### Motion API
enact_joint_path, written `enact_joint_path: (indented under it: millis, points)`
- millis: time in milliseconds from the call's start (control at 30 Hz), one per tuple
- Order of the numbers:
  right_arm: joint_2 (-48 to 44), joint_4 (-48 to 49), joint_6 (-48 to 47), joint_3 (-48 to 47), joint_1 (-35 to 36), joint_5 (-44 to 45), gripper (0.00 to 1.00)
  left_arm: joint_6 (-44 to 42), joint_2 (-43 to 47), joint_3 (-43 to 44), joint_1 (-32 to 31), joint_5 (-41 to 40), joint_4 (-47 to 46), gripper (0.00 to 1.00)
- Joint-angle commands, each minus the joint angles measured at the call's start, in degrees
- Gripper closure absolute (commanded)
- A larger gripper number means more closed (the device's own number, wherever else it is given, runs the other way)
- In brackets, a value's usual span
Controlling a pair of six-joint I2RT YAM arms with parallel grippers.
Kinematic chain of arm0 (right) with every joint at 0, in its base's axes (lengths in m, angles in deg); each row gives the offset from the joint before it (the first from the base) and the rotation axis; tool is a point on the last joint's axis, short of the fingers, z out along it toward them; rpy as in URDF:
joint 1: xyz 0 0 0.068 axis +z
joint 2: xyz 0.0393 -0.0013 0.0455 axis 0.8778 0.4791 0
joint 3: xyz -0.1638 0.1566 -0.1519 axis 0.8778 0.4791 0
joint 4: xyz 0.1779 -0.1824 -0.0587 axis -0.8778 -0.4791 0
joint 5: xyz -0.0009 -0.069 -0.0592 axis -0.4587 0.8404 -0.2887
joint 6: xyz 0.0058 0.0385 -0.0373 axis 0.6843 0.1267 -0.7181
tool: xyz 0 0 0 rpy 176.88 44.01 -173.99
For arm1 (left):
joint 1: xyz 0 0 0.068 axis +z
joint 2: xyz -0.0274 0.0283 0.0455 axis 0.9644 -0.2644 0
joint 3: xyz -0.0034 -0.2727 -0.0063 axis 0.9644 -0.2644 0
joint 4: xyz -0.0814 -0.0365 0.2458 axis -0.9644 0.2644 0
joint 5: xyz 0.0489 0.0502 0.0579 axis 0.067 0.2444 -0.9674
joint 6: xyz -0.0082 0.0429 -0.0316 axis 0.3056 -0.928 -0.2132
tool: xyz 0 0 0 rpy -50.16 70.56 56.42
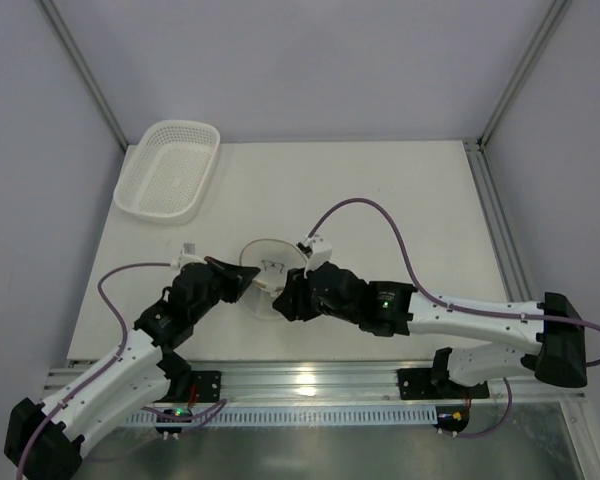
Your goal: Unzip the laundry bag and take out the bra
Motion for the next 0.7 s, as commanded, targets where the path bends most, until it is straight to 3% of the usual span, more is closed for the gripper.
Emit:
enact_joint_path:
  millis: [0, 200, 433, 667]
  points:
    - [2.31, 4.14, 3.74, 0.08, 0.17, -3.08, 0.59, 1.07, 0.33, -0.20, -0.26, -1.98, -2.90, 1.00]
    - [8.11, 4.14, 1.90, -0.44, 0.08, -3.26, 0.55, 1.68, 0.68, -0.64, -0.53, -0.84, -4.30, 1.00]
    - [12.86, -3.15, -2.58, -6.77, -0.01, 5.35, 0.50, 1.95, 1.21, -0.38, -0.79, 0.13, -3.25, 1.00]
    - [14.79, -3.95, -4.87, -10.02, -1.33, 7.11, 0.48, 2.03, 1.12, -0.64, -1.23, 0.74, -2.37, 1.00]
